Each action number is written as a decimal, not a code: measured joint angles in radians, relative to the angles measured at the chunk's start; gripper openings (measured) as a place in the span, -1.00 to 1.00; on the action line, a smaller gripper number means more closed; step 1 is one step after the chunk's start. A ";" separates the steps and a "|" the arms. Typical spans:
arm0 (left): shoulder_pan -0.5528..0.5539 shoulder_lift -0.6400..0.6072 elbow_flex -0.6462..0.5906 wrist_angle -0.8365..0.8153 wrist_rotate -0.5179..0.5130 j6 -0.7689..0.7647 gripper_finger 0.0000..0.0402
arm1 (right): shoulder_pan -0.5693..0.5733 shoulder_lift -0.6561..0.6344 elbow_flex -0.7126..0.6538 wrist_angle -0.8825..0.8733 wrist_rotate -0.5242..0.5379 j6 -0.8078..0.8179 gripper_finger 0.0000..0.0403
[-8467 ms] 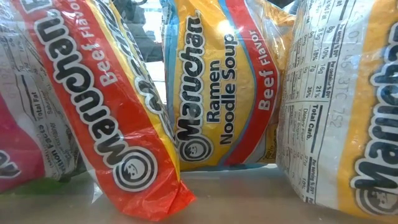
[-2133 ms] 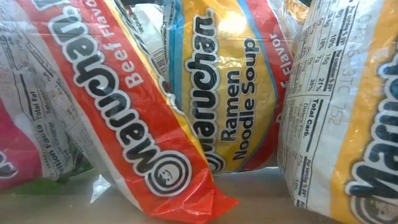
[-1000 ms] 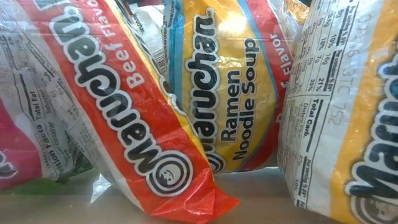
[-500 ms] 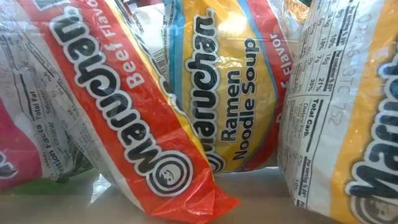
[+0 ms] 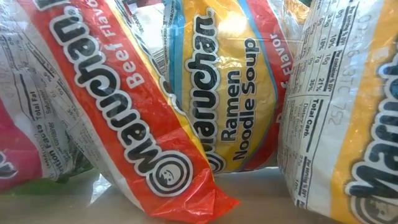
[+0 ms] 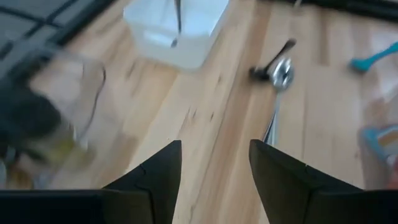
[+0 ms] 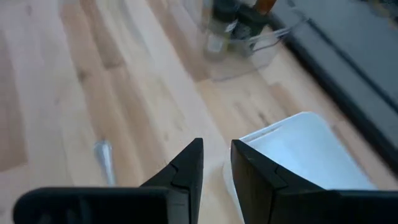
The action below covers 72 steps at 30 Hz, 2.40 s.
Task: Pick & Place Food Item
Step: Put the yellow seasoning bottle into the top transparent bin
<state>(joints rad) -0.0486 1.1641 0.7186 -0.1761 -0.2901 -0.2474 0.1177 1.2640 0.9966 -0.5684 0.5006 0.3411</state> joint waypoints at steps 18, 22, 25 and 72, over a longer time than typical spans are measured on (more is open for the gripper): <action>0.000 0.000 -0.134 0.093 -0.002 -0.047 -0.23 | 0.127 0.000 0.000 -0.160 -0.243 0.082 -0.62; 0.000 0.000 -0.134 0.107 -0.002 -0.047 -0.23 | 0.191 0.000 0.000 -0.237 -0.246 0.170 -0.62; 0.000 0.000 -0.134 0.124 -0.002 -0.046 -0.23 | 0.225 0.000 0.000 -0.308 -0.246 0.237 -0.62; 0.000 0.000 -0.134 0.186 -0.002 -0.046 -0.23 | 1.064 0.000 0.000 -0.257 -0.081 0.933 -0.64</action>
<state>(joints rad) -0.0490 1.1645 0.5850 0.0097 -0.2916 -0.2935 1.1818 1.2640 0.9965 -0.8255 0.4197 1.2746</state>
